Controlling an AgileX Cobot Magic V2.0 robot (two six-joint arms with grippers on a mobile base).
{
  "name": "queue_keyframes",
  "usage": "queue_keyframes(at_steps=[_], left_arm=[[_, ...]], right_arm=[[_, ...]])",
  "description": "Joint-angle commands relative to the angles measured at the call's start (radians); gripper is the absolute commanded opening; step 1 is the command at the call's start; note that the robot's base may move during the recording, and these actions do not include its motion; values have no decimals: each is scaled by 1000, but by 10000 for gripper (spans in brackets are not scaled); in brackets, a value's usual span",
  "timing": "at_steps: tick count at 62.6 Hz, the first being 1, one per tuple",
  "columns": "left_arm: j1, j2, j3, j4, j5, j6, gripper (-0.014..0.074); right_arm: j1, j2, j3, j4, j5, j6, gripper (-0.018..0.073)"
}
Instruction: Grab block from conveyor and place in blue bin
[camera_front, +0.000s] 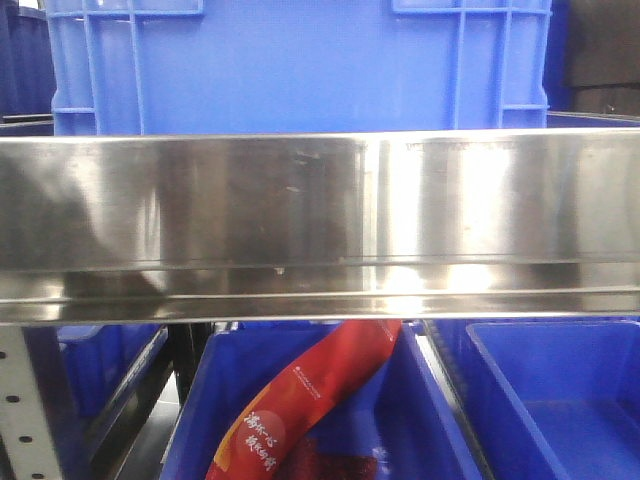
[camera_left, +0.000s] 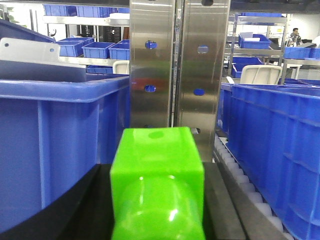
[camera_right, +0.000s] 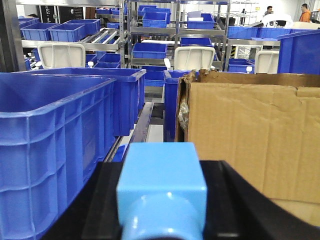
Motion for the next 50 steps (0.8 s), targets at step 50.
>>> queue_keyframes(at_steps=[50], left_arm=[[2,84,-204,-13,219,103,-111]], right_arm=[[84,110,-157,44,18,-20,-162]])
